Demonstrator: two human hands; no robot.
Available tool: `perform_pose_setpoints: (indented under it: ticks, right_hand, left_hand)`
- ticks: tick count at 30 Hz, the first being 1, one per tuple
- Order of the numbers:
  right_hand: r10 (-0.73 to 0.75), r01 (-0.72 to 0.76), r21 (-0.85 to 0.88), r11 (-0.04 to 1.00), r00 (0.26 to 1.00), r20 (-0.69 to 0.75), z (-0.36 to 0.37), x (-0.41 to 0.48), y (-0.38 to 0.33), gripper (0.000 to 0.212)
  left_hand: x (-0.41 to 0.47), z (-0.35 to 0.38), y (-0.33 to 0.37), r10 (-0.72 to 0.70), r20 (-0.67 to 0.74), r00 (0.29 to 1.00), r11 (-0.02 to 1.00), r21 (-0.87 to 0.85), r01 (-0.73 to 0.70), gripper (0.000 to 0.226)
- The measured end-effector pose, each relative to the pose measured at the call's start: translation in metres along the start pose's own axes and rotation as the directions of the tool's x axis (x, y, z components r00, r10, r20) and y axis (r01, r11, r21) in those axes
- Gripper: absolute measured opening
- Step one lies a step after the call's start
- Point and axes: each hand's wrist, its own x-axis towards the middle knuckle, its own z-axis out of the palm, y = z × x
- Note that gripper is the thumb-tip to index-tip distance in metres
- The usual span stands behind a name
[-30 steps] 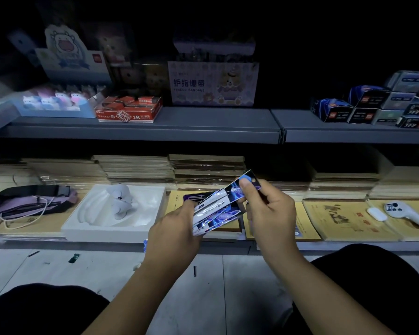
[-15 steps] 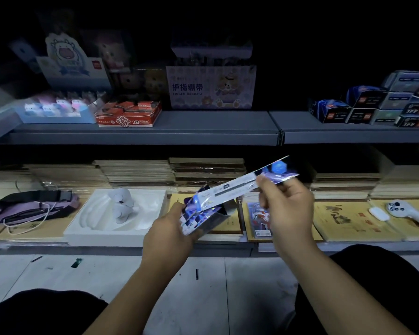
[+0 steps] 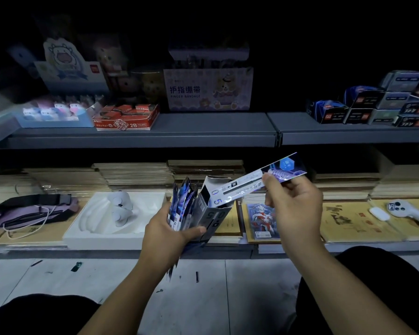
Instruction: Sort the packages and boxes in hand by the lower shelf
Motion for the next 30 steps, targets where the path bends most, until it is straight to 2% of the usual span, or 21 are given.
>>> perform_pose_setpoints:
  ticks: [3, 5, 7, 10, 16, 19, 22, 26, 30]
  right_hand:
    - [-0.063, 0.068, -0.064, 0.996, 0.995, 0.072, 0.004, -0.005, 0.005, 0.022]
    - [-0.114, 0.142, -0.178, 0.974, 0.981, 0.159, 0.006, -0.009, 0.012, 0.025]
    - [-0.157, 0.246, -0.340, 0.908, 0.951, 0.268, 0.009, -0.011, 0.020, 0.026]
    - [-0.124, 0.344, -0.504, 0.792, 0.900, 0.419, 0.013, -0.014, 0.026, 0.022]
    - [-0.156, 0.312, -0.398, 0.862, 0.913, 0.378, 0.011, -0.012, 0.029, 0.005]
    - [-0.257, 0.369, -0.286, 0.884, 0.897, 0.361, 0.013, -0.016, 0.019, 0.003]
    - [-0.338, 0.441, -0.210, 0.873, 0.855, 0.393, 0.016, -0.024, 0.012, 0.006]
    - [-0.277, 0.425, -0.241, 0.872, 0.836, 0.473, 0.019, -0.028, 0.018, 0.006]
    - [-0.251, 0.429, -0.316, 0.846, 0.844, 0.474, 0.023, -0.028, 0.024, 0.014]
  left_hand:
    - [-0.001, 0.001, 0.000, 0.005, 0.017, 1.000, 0.999, 0.040, -0.006, 0.064]
    - [0.000, 0.002, 0.000, 0.011, 0.024, 1.000, 0.998, 0.056, -0.012, 0.064]
    - [0.000, 0.004, 0.000, 0.020, 0.024, 0.999, 0.996, 0.084, -0.022, 0.065]
    - [0.000, 0.006, -0.001, 0.015, 0.034, 0.999, 0.993, 0.120, -0.019, 0.066]
    - [-0.002, 0.009, 0.003, 0.015, 0.046, 0.999, 0.987, 0.158, -0.022, 0.060]
    - [-0.003, 0.010, 0.004, 0.040, 0.047, 0.998, 0.979, 0.200, -0.048, 0.053]
    - [-0.006, 0.011, 0.003, 0.089, 0.077, 0.993, 0.956, 0.273, -0.107, 0.055]
    - [-0.007, 0.015, -0.008, 0.164, 0.093, 0.982, 0.914, 0.361, -0.187, 0.049]
    - [-0.005, 0.017, -0.009, 0.189, 0.100, 0.977, 0.872, 0.440, -0.214, 0.045]
